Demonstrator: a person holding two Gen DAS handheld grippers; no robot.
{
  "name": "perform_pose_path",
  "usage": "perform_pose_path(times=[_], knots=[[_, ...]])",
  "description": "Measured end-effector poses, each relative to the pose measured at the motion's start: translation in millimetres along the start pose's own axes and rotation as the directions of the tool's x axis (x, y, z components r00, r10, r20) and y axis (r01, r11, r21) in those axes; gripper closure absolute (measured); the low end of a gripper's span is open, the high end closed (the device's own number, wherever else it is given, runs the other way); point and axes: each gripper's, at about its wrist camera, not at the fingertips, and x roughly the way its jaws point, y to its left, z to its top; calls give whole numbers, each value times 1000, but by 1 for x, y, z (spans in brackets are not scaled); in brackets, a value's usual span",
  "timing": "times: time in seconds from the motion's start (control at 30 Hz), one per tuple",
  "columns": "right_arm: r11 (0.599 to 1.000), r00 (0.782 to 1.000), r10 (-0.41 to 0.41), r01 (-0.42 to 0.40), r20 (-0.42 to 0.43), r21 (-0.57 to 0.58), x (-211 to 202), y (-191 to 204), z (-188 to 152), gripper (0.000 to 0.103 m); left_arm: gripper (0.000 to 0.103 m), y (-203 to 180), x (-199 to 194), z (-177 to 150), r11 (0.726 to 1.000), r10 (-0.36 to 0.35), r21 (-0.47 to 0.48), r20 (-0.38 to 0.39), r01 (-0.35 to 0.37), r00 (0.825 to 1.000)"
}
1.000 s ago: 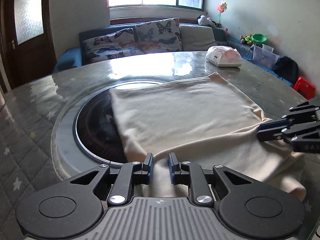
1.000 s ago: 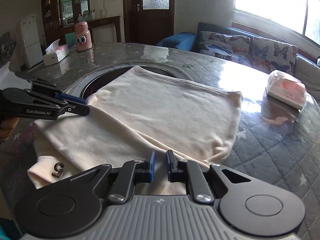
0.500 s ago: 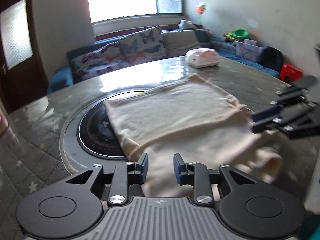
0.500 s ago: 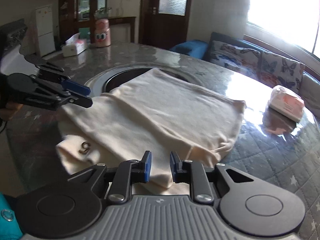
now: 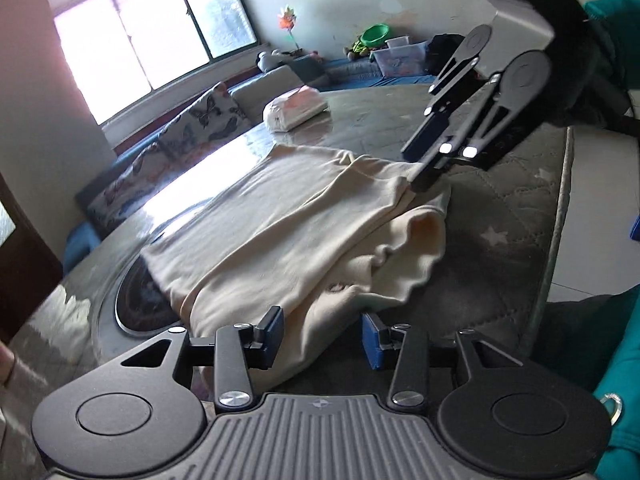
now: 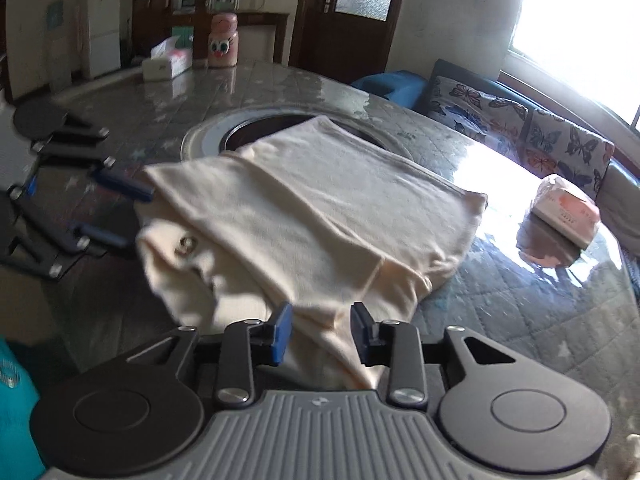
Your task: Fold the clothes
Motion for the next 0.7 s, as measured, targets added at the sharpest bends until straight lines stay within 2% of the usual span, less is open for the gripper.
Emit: perform_pose_path(times=[0.07, 0.1, 0.2, 0.23, 0.3, 0.37, 0.5, 0.57, 0.67, 0.7], knots=[[999, 1000, -11, 11, -8, -35, -6, 3, -5, 61, 58, -2, 4, 2, 1000, -1, 18, 13, 1, 1000], [998, 1000, -21, 20, -14, -65, -9, 6, -8, 57, 62, -3, 6, 2, 1000, -4, 27, 19, 3, 1000], [993, 1000, -20, 17, -18, -116, -13, 12, -14, 49, 86, -1, 10, 4, 1000, -22, 20, 28, 21, 999], [991, 1000, -14, 12, -16, -136, -13, 15, -16, 49, 89, 0, 11, 5, 1000, -29, 11, 29, 29, 999], [982, 1000, 6, -7, -8, -187, -13, 22, -19, 47, 93, 7, 9, 8, 999, -33, -20, 41, 34, 999], [973, 1000, 21, -18, 10, -229, -10, 28, -20, 43, 94, 18, 12, 13, 997, -37, -71, 47, 41, 998], [963, 998, 43, -27, 52, -269, 4, 35, -17, 43, 94, 39, 17, 22, 985, -43, -165, 59, 52, 997], [968, 997, 44, -25, 71, -250, 13, 33, -12, 46, 94, 44, 21, 25, 981, -48, -185, 59, 58, 997], [983, 994, 80, -67, 68, -168, 26, 19, -1, 66, 93, 48, 26, 26, 978, -58, -198, 50, 67, 997], [987, 993, 103, -94, 62, -131, 30, 13, 3, 80, 90, 48, 25, 25, 979, -58, -193, 48, 66, 997]])
